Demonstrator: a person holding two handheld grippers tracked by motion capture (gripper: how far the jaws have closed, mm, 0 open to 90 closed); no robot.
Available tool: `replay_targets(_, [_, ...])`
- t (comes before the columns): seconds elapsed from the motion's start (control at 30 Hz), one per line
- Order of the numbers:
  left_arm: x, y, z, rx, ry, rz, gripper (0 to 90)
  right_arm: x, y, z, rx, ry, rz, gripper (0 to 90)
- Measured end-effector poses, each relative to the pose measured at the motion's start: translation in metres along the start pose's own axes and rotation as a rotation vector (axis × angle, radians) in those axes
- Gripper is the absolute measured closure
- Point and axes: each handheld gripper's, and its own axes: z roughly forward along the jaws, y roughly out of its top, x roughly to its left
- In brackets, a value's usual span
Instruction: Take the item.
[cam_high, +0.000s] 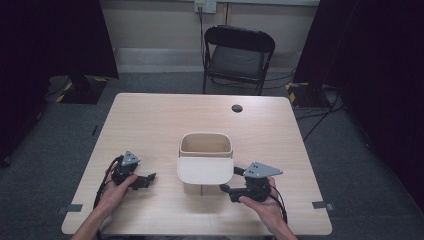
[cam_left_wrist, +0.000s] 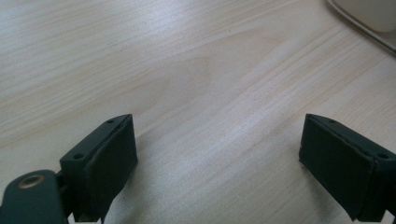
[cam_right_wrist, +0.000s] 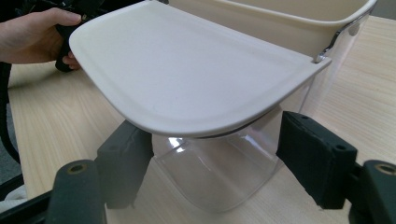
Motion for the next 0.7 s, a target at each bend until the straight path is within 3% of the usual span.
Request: replay_targets(0.7, [-0.0001, 0.0000, 0.0000, 0.000, 0.002, 0.001, 10.5, 0.0021, 0.0056, 0.0035, -0.014, -0.025, 0.005, 19.1])
